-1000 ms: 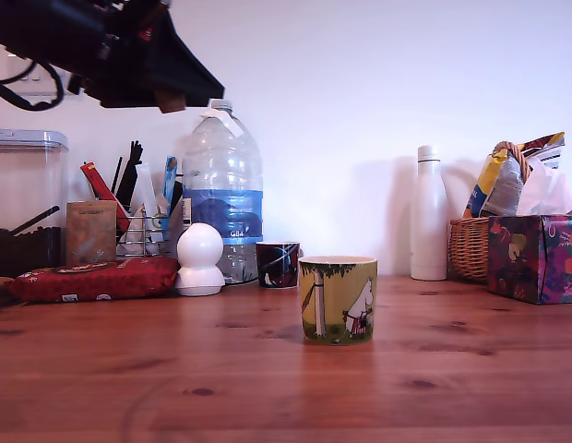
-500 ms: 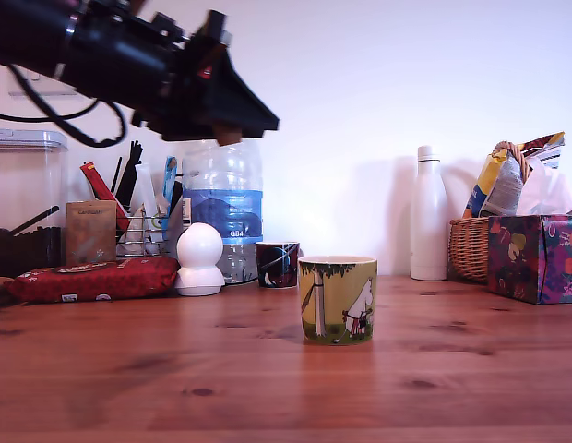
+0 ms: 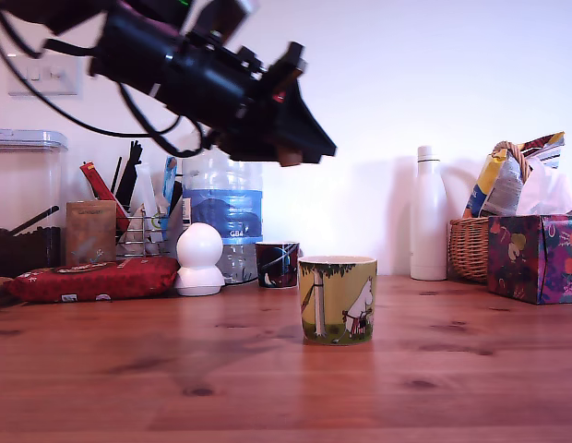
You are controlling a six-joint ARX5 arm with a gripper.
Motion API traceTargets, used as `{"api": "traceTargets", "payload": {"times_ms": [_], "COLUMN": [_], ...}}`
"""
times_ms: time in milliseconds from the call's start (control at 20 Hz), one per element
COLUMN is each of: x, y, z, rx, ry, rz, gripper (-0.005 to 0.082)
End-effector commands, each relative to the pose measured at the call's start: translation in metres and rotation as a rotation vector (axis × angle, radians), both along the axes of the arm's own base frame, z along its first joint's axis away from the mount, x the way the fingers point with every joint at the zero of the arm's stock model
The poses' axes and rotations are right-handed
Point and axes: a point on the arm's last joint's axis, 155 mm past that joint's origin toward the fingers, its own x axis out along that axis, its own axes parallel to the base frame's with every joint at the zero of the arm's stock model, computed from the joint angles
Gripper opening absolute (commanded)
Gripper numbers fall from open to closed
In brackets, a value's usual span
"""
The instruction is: Pick up the coffee capsules from the table one by one and drop them inside the nearest coffee cup
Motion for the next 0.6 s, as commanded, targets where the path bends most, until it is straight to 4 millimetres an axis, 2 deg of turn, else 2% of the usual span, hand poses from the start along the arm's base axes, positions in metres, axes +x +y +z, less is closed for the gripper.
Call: {"api": "traceTargets", "payload": {"times_ms": [0, 550], "x": [0.004, 0.029], "y": [-0.009, -0.036], "z": [-0.009, -0.06], "rx": [0.018, 0.173], "ry": [0.028, 0.107], "rz": [-0.012, -0.046], "gripper": [0.0127, 0.0127]}}
